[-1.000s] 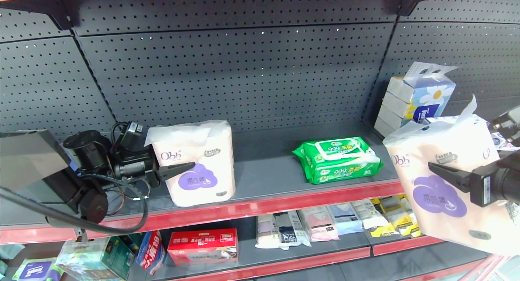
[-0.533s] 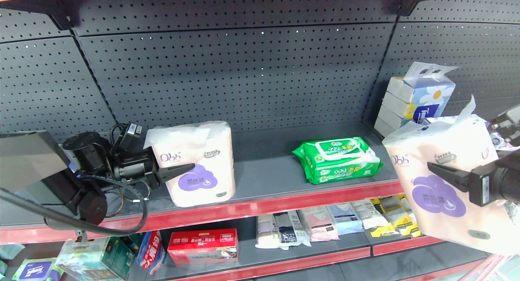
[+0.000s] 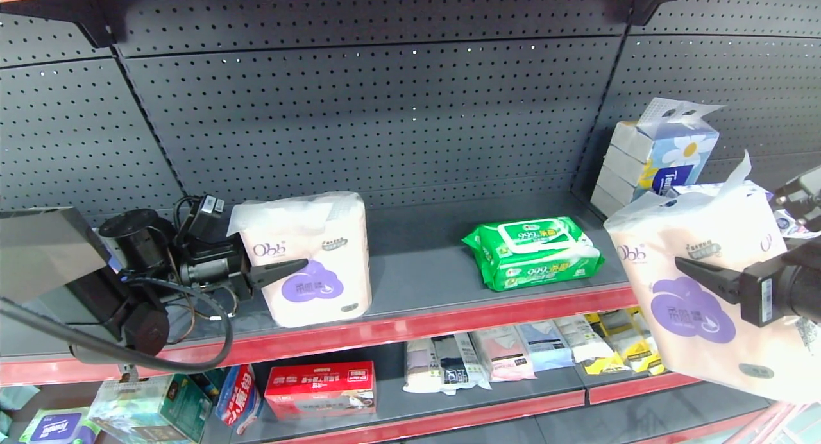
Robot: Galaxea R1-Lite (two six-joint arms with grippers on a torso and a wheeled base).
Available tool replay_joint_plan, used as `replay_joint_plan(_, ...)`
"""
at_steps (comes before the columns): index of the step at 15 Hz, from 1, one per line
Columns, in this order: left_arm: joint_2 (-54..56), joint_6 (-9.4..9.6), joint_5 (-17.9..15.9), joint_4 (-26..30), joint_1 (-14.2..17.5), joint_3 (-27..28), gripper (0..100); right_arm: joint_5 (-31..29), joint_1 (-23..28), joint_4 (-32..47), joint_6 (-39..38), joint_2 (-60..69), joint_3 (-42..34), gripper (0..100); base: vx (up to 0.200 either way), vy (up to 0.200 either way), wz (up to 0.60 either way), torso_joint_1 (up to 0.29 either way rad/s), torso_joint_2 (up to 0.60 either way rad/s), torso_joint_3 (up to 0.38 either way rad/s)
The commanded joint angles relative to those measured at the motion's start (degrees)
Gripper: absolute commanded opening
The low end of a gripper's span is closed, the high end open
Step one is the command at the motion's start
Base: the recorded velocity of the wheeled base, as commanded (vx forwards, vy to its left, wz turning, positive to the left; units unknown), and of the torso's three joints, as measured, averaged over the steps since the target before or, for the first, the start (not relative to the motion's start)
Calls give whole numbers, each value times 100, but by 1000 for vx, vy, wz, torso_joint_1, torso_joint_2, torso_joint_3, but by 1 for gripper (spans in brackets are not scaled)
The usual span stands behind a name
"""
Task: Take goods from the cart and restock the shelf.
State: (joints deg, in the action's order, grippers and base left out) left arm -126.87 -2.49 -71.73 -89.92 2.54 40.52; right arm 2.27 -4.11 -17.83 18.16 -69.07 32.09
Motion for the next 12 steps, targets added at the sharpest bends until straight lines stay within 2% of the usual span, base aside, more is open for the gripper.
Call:
replay_joint_plan(1, -13, 29, 1, -8, 10, 17, 0, 2, -2, -1, 3, 8, -9, 0, 0, 0, 0, 0, 0, 0)
replay_joint_plan(4, -13, 152, 10, -8, 10, 0, 0, 2, -2, -1, 3, 43, -1, 0, 0, 0, 0, 0, 0, 0)
replay_joint_plan(5, -13, 205, 1, -8, 10, -9, 100, 2, -2, -1, 3, 52, -1, 0, 0, 0, 0, 0, 0, 0)
replay_joint_plan(9, 30, 205, 27, -8, 1, -9, 100, 2, -2, -1, 3, 69, -9, 0, 0, 0, 0, 0, 0, 0)
replay_joint_plan(12, 162, 196, 168, -8, -34, -36, 100, 2, -2, -1, 3, 87, -1, 0, 0, 0, 0, 0, 0, 0)
